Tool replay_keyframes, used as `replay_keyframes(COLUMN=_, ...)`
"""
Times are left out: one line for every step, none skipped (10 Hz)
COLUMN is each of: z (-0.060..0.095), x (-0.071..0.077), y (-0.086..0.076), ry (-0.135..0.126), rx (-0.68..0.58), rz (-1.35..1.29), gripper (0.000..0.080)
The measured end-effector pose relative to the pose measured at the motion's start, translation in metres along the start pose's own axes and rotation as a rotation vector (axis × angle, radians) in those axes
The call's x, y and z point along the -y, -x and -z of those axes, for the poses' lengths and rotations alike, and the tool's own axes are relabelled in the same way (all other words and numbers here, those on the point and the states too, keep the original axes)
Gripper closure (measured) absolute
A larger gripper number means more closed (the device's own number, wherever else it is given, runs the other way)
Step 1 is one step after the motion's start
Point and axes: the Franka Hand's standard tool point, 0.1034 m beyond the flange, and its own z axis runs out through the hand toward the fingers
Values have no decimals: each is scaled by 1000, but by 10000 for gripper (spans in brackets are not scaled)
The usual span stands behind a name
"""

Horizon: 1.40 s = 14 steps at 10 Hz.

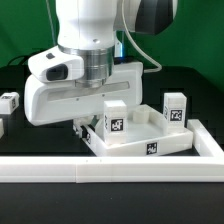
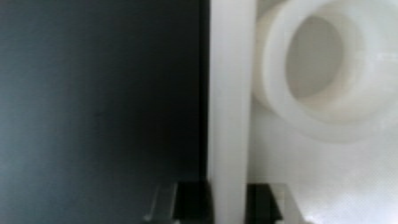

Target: Assemble square table

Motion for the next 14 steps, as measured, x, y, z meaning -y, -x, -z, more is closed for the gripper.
replay_keyframes(z=0, x=-2, y=1, ry=4, rx=4, rz=58, gripper=736)
replay_keyframes(z=0, x=-3, y=2, ry=6, rx=6, rz=96, gripper=736)
replay_keyframes(z=0, x=-5, y=3, ry=13, rx=14, rz=181, gripper=736)
replay_keyframes(z=2, x=-8, y=1, ry=24, rx=24, rz=267, gripper=736)
replay_keyframes(z=4, x=-10, y=-3, ry=33, rx=29, rz=311, gripper=736)
replay_keyframes(z=7, x=-11, y=-8, ry=44, rx=43, rz=409, gripper=736)
replay_keyframes(z=10, x=-13, y=-16, ry=60, rx=61, rz=549, gripper=736)
replay_keyframes(z=10, x=-14, y=-15, ry=62, rx=65, rz=605, gripper=736)
replay_keyframes(z=10, x=-17, y=-13, ry=65, rx=75, rz=673, gripper=736)
replay_keyframes(z=10, x=-19, y=-12, ry=68, rx=85, rz=733, gripper=736)
replay_keyframes(z=10, x=-20, y=-11, ry=71, rx=93, rz=788, gripper=736)
replay_keyframes(z=11, x=-19, y=-14, ry=73, rx=103, rz=848, gripper=736)
replay_keyframes(z=14, x=-17, y=-19, ry=72, rx=115, rz=924, gripper=736)
replay_keyframes(z=18, x=-16, y=-25, ry=71, rx=125, rz=971, gripper=736)
